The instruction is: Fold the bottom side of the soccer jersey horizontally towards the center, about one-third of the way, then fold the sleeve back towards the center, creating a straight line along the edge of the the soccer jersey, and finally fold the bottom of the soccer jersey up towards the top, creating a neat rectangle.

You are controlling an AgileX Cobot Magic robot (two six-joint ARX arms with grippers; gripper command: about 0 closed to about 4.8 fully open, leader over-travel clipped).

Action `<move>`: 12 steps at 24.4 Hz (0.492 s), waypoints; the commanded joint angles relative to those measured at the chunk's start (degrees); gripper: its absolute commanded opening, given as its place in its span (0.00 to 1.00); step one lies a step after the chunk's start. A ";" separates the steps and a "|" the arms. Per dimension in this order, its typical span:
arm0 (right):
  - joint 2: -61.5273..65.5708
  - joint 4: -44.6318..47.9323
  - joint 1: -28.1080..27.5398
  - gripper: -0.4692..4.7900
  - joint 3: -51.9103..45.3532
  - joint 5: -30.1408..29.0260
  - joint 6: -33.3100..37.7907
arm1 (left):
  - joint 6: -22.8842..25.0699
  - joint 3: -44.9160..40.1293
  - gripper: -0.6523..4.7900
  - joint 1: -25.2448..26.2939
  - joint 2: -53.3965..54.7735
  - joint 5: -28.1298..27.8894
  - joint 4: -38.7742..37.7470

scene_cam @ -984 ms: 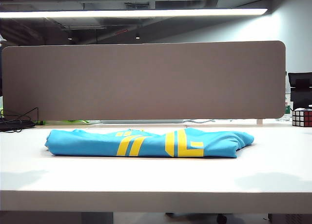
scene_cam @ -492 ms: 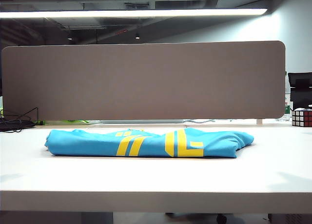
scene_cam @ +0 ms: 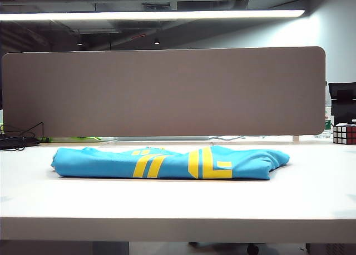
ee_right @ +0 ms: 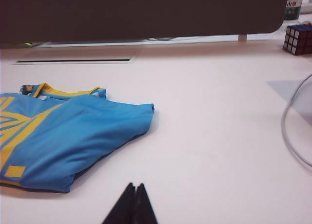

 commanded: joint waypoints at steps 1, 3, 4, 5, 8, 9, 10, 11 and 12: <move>-0.61 1.51 0.02 0.09 0.15 -0.50 -1.57 | 2.67 0.26 0.11 0.09 -0.09 -0.13 3.72; -1.33 1.44 0.02 0.09 0.17 -0.52 -1.64 | 2.45 0.26 0.11 0.09 -0.11 0.07 3.98; -2.03 1.42 0.00 0.09 0.17 -0.55 -1.70 | 2.05 0.26 0.11 0.09 -0.22 0.04 3.93; -2.80 1.38 0.00 0.09 0.17 -0.57 -1.70 | 1.95 0.26 0.11 0.09 -0.39 0.07 3.89; -7.63 -0.37 -0.02 0.09 0.17 -0.52 -1.73 | 1.95 0.26 0.11 0.13 -2.71 0.04 3.82; -9.18 -1.95 -0.02 0.09 0.17 -0.39 -1.81 | 1.92 0.26 0.11 0.13 -3.74 0.07 3.69; -10.40 -3.37 -0.04 0.09 0.17 -0.31 -1.86 | 1.92 0.26 0.11 0.13 -4.68 0.07 3.26; -11.63 -4.81 -0.02 0.09 0.17 -0.31 -1.86 | 1.90 0.26 0.11 0.13 -5.70 0.07 2.49; -13.05 -6.32 -0.02 0.09 0.17 -0.28 -1.86 | 1.84 0.26 0.11 0.13 -6.97 0.04 1.22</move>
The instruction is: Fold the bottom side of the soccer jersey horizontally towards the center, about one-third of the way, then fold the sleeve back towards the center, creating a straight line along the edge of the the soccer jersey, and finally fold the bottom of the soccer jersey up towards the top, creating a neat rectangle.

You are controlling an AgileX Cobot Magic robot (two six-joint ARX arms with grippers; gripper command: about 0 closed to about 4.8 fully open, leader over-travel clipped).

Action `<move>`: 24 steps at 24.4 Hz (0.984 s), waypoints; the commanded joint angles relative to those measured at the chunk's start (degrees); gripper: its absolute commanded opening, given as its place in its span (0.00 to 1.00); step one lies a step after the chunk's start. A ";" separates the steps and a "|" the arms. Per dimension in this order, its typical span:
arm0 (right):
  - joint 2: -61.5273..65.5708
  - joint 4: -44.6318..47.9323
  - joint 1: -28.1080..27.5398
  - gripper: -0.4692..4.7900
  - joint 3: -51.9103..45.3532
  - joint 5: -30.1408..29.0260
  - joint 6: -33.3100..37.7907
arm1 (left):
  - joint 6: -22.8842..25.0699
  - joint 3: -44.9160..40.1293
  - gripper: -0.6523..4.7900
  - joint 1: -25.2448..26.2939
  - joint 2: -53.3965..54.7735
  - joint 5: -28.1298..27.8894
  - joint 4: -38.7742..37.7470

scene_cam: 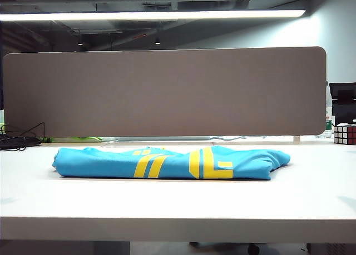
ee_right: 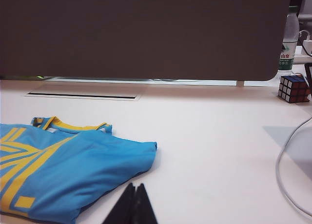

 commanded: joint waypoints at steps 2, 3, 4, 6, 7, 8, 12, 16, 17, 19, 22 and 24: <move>-4.55 -5.51 -0.04 0.09 0.20 0.44 -0.39 | -1.05 0.31 0.11 0.13 -2.14 0.26 -2.73; -5.01 -5.64 -0.02 0.09 0.26 1.22 -0.39 | -1.14 0.31 0.11 0.09 -2.14 0.22 -3.56; -4.85 -5.60 -0.07 0.09 0.33 1.49 -0.39 | -1.09 0.31 0.11 0.11 -2.14 0.20 -4.02; -4.72 -5.49 -0.07 0.09 0.33 1.64 -0.39 | -1.07 0.28 0.11 0.11 -2.14 0.13 -4.42; -4.90 -5.57 -0.13 0.09 0.33 1.66 -0.39 | -0.79 0.28 0.11 0.11 -2.14 -0.07 -4.44; -4.87 -5.66 -0.13 0.09 0.33 1.66 -0.39 | 0.13 0.28 0.11 0.13 -2.14 -1.49 -4.22; -4.87 -5.66 -0.22 0.09 0.31 1.66 -0.42 | 0.20 0.22 0.11 0.13 -2.14 -4.79 -4.33; -4.87 -5.75 -0.22 0.09 0.31 1.60 -0.39 | 0.20 0.22 0.11 0.13 -2.14 -4.92 -4.35; -4.87 -5.86 -0.22 0.09 0.31 1.62 -0.39 | 0.20 0.22 0.11 0.13 -2.14 -4.94 -4.35; -4.87 -6.23 -0.22 0.09 0.31 1.62 -0.39 | 0.20 0.22 0.11 0.13 -2.14 -4.92 -4.35; -4.87 -7.06 -0.22 0.09 0.31 1.55 -0.39 | 0.20 0.22 0.11 0.13 -2.14 -4.94 -4.35; -4.87 -6.99 -0.22 0.09 0.31 1.42 -0.39 | 0.20 0.22 0.11 0.13 -2.14 -4.94 -4.35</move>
